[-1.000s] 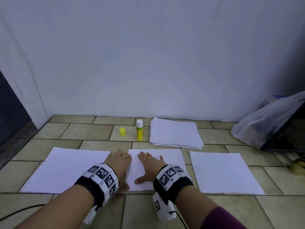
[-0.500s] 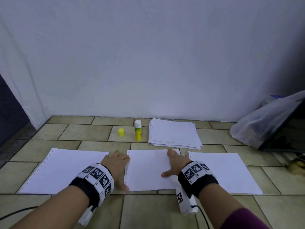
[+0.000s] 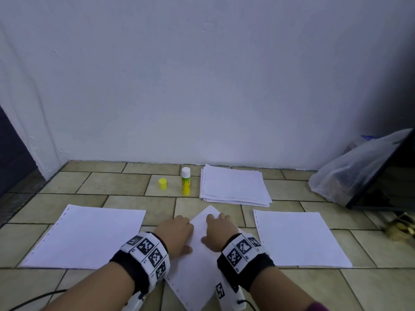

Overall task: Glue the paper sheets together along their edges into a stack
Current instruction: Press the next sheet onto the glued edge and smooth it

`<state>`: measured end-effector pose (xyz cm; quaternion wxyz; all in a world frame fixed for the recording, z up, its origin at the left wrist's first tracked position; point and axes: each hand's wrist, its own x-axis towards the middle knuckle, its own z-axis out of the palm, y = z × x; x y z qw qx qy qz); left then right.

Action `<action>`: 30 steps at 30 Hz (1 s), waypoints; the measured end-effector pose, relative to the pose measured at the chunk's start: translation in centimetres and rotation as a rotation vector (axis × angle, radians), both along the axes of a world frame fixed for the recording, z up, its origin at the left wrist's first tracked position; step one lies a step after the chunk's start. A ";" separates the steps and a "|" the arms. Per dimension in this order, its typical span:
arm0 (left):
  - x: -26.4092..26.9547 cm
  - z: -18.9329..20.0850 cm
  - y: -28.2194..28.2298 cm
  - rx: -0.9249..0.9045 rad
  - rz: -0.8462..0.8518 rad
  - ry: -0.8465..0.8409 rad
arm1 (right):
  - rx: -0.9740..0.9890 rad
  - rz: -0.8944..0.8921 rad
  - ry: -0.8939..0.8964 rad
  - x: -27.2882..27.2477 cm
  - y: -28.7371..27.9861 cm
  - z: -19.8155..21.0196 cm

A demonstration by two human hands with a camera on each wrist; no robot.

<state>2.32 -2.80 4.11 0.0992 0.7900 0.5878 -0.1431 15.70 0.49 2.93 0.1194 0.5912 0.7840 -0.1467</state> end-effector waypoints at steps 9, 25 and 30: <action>-1.8 -1.1 0.0 0.015 0.185 -0.061 | -0.019 0.237 0.091 -3.3 -0.4 -0.8; -2.5 -1.6 0.2 -0.066 0.163 0.060 | -0.104 0.063 0.099 2.3 2.6 -0.2; -2.5 -0.5 0.9 -0.022 0.194 0.103 | -0.034 0.126 -0.033 1.3 2.1 0.2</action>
